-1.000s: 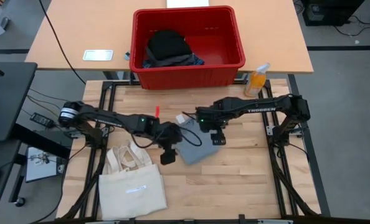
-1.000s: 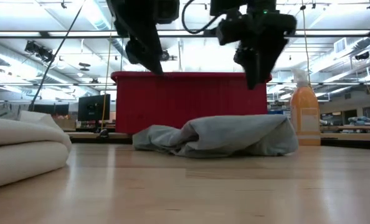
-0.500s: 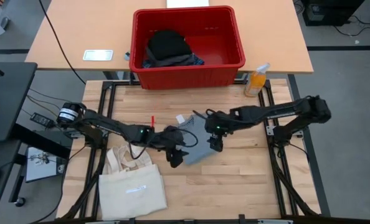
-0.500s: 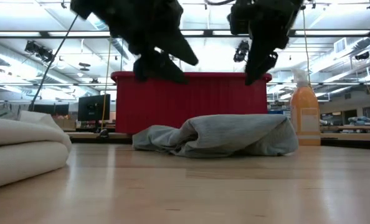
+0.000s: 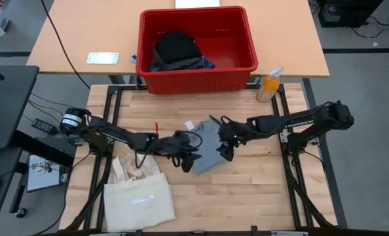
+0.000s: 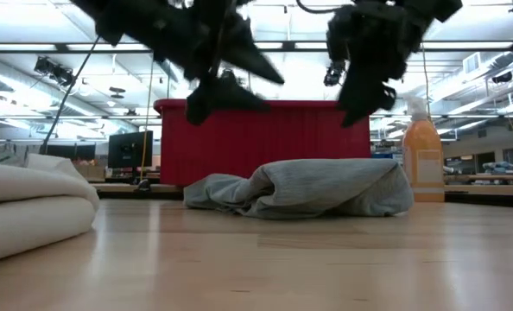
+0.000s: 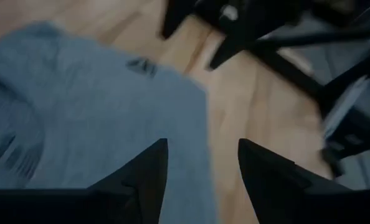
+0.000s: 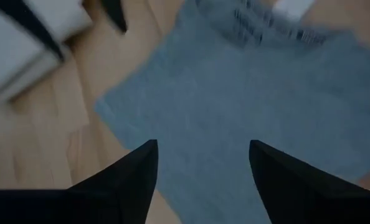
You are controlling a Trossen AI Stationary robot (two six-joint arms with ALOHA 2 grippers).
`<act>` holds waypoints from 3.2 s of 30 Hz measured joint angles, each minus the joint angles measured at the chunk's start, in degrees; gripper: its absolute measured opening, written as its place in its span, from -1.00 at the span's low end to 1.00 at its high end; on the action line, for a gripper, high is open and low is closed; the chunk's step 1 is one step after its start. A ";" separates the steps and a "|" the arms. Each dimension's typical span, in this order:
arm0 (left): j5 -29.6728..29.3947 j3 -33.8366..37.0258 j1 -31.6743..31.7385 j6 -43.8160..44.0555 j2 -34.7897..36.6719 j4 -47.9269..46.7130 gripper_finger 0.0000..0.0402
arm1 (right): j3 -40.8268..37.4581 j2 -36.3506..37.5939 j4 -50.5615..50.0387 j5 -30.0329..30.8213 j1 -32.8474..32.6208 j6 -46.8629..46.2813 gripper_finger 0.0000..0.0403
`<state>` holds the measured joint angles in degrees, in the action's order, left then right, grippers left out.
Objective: Fold laundry
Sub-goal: Remove the black t-shirt from the red organizer bin
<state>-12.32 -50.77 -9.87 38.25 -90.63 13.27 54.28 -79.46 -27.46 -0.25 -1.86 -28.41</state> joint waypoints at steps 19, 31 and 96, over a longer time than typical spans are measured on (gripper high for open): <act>5.04 -5.57 11.60 -1.80 6.09 -0.33 -0.08 | 14.98 0.31 -4.07 -6.88 8.47 9.00 0.24; 20.59 -5.57 25.74 6.00 11.15 -0.28 -0.08 | 17.55 -0.04 -0.47 -9.65 14.05 -0.10 0.22; 17.45 -31.38 64.85 15.43 -8.83 -22.03 0.36 | 50.84 -35.78 17.69 -21.95 52.60 20.72 0.24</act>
<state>5.13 -82.15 54.98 53.68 -99.46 -8.75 105.12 -115.24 -9.77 -22.20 50.73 -7.69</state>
